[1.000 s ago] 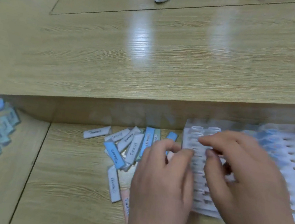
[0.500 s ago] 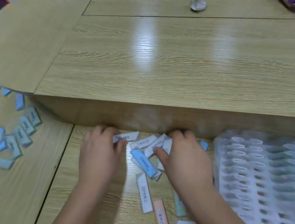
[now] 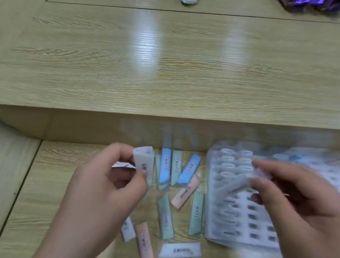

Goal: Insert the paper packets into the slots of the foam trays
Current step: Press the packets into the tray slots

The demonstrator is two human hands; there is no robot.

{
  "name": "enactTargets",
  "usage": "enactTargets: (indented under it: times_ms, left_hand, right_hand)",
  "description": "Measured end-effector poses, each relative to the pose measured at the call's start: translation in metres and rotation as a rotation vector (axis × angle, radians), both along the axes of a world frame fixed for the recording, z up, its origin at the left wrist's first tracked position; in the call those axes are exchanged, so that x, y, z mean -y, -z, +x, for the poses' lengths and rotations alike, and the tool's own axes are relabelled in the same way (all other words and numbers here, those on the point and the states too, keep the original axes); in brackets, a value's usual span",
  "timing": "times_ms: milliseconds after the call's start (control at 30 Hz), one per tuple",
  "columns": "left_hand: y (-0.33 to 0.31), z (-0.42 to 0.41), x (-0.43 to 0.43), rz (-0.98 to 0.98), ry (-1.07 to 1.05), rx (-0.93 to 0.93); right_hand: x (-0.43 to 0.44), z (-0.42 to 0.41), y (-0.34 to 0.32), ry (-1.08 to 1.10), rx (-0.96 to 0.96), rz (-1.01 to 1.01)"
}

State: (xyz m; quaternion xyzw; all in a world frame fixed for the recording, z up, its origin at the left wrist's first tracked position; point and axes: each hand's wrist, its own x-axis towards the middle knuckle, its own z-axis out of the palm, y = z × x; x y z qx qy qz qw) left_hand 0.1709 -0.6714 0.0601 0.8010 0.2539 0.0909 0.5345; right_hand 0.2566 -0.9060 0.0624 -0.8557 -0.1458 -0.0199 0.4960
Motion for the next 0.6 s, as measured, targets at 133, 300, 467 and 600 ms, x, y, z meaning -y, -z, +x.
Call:
enactTargets:
  times_ms: [133,300,467,600]
  left_hand:
    - [-0.01,0.022,0.061,-0.053,0.086,0.142]
    - [0.008,0.035,0.109,0.003,0.122,0.158]
    - [0.029,0.039,0.121,0.354,0.16,0.087]
    - [0.038,0.044,0.128,0.394,0.152,0.023]
  right_hand:
    - [0.051,0.013,0.005,0.051,0.037,-0.022]
    - [0.06,0.019,0.016,-0.044,0.158,-0.133]
    - [0.051,0.027,0.041,-0.13,0.194,-0.17]
    - [0.051,0.033,0.05,-0.161,0.277,-0.203]
